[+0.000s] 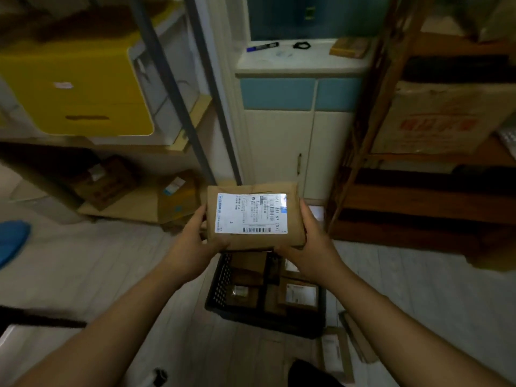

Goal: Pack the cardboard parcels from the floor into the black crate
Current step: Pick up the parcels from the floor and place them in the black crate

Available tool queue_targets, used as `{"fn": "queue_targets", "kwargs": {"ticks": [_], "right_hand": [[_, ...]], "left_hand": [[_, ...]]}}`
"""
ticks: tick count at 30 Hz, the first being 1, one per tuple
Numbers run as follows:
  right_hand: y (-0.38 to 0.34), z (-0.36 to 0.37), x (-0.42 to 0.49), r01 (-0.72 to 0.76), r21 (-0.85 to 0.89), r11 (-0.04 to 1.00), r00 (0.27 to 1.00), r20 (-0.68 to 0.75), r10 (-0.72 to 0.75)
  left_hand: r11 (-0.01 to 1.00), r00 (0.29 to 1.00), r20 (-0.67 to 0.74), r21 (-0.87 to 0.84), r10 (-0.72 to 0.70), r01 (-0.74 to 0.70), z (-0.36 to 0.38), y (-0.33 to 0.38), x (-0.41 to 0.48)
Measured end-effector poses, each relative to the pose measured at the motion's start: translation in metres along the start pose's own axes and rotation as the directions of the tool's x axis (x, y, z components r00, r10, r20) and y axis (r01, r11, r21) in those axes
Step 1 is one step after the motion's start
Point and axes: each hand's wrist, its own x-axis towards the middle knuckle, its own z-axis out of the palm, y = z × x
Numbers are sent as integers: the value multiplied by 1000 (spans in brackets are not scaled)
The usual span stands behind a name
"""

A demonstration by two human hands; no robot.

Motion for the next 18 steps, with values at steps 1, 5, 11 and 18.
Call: {"fn": "queue_targets", "kwargs": {"ticks": [1, 5, 11, 18], "right_hand": [[2, 9, 4, -10, -2, 1000, 999, -31, 10], [19, 55, 7, -141, -113, 983, 983, -133, 126], [86, 132, 13, -342, -151, 928, 937, -133, 323], [256, 200, 27, -400, -307, 863, 908, -6, 419]], "left_hand": [[999, 999, 12, 3, 47, -47, -4, -5, 9], [978, 969, 141, 19, 205, -209, -20, -47, 43], [986, 929, 357, 88, 99, -139, -17, -156, 90], [964, 917, 395, 258, -48, -61, 69, -307, 141]]}}
